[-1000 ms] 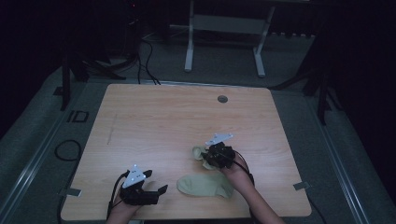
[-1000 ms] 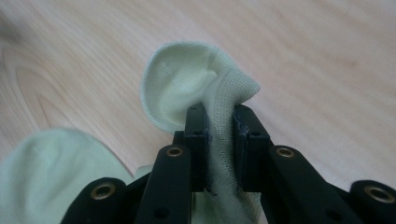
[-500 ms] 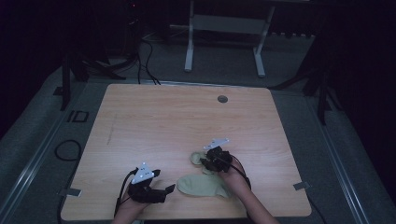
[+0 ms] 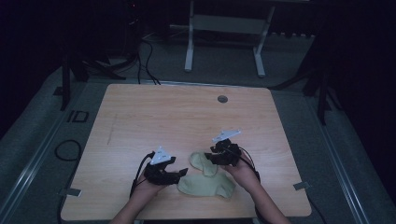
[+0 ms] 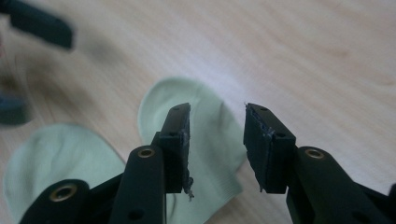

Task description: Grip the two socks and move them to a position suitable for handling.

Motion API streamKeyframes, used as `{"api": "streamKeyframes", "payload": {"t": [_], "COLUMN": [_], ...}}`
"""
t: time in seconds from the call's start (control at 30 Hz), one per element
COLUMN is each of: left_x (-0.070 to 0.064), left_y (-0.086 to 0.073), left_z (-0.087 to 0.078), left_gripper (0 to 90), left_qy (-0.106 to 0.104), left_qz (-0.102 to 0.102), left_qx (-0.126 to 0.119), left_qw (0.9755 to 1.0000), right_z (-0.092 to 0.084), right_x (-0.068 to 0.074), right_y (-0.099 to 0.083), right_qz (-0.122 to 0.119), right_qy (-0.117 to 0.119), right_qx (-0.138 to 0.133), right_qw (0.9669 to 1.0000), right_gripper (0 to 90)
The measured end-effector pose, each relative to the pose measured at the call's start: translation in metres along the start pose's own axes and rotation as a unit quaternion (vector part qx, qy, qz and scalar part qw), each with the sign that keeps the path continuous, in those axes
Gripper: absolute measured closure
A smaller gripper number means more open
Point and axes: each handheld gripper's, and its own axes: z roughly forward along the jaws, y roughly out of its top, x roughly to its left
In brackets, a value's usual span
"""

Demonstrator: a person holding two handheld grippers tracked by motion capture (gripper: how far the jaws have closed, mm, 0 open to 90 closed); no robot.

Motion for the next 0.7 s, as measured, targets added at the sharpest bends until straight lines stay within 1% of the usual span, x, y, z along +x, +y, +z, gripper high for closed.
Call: {"api": "streamKeyframes", "payload": {"t": [0.07, 0.1, 0.13, 0.17, 0.23, 0.27, 0.3, 0.33, 0.37, 0.4, 0.43, 0.47, 0.5, 0.53, 0.57, 0.6, 0.63, 0.67, 0.7], "left_x": [0.004, 0.004, 0.007, 0.009, 0.012, 0.014, 0.015, 0.016, 0.017, 0.018, 0.018, 0.018, 0.018, 0.018, 0.017, 0.016, 0.015, 0.014, 0.013], "left_y": [0.009, 0.009, 0.015, 0.017, 0.022, 0.023, 0.024, 0.024, 0.025, 0.025, 0.025, 0.026, 0.026, 0.027, 0.028, 0.029, 0.029, 0.029, 0.029], "left_z": [0.011, 0.011, 0.02, 0.025, 0.036, 0.041, 0.046, 0.051, 0.055, 0.06, 0.062, 0.065, 0.067, 0.068, 0.07, 0.071, 0.072, 0.072, 0.072], "left_gripper": [31.7, 32.8, 32.8, 33.1, 36.4, 37.3, 39.5, 43.2, 44.1, 49.7, 53.4, 54.9, 59.4, 63.1, 66.2, 74.7, 79.2, 85.1, 87.6], "left_qy": [0.001, 0.001, 0.003, 0.006, 0.008, 0.01, 0.006, 0.009, 0.009, 0.005, 0.007, 0.011, 0.011, 0.004, 0.003, 0.004, 0.006, 0.001, 0.0], "left_qz": [0.0, 0.0, 0.001, 0.001, -0.001, 0.0, -0.001, 0.002, 0.0, -0.007, -0.003, 0.001, 0.0, -0.004, -0.004, 0.003, 0.001, -0.006, -0.005], "left_qx": [0.008, 0.008, 0.016, 0.023, 0.037, 0.045, 0.053, 0.061, 0.068, 0.077, 0.082, 0.087, 0.085, 0.086, 0.088, 0.09, 0.088, 0.085, 0.084], "left_qw": [1.0, 1.0, 0.9999, 0.9997, 0.9993, 0.9989, 0.9986, 0.9981, 0.9976, 0.997, 0.9966, 0.9962, 0.9963, 0.9963, 0.9961, 0.9959, 0.9961, 0.9964, 0.9965], "right_z": [0.006, 0.006, 0.009, 0.015, 0.019, 0.022, 0.023, 0.025, 0.026, 0.027, 0.027, 0.027, 0.027, 0.027, 0.027, 0.027, 0.027, 0.026, 0.025], "right_x": [0.001, 0.001, 0.002, 0.002, 0.002, 0.0, 0.0, -0.002, -0.003, -0.003, -0.004, -0.004, -0.004, -0.004, -0.005, -0.005, -0.005, -0.005, -0.005], "right_y": [-0.004, -0.004, -0.006, -0.009, -0.011, -0.012, -0.013, -0.014, -0.015, -0.016, -0.017, -0.017, -0.017, -0.018, -0.018, -0.019, -0.019, -0.019, -0.019], "right_qz": [-0.002, -0.002, -0.004, -0.009, -0.012, -0.011, -0.009, -0.008, -0.005, -0.005, -0.007, -0.006, -0.006, -0.007, -0.009, -0.009, -0.008, -0.007, -0.008], "right_qy": [0.005, 0.005, 0.007, 0.007, 0.006, 0.005, 0.005, 0.005, 0.006, 0.007, 0.005, 0.006, 0.007, 0.007, 0.007, 0.007, 0.007, 0.007, 0.007], "right_qx": [0.01, 0.01, 0.017, 0.028, 0.036, 0.039, 0.043, 0.044, 0.047, 0.048, 0.048, 0.047, 0.047, 0.047, 0.046, 0.045, 0.045, 0.045, 0.044], "right_qw": [0.9999, 0.9999, 0.9998, 0.9996, 0.9993, 0.9992, 0.999, 0.999, 0.9989, 0.9988, 0.9988, 0.9989, 0.9989, 0.9989, 0.9989, 0.9989, 0.9989, 0.9989, 0.999], "right_gripper": [60.0, 60.0, 59.2, 59.0, 59.3, 60.4, 61.9, 62.4, 64.3, 65.5, 68.0, 69.0, 69.4, 70.1, 70.6, 71.7, 74.3, 76.6, 81.1]}}
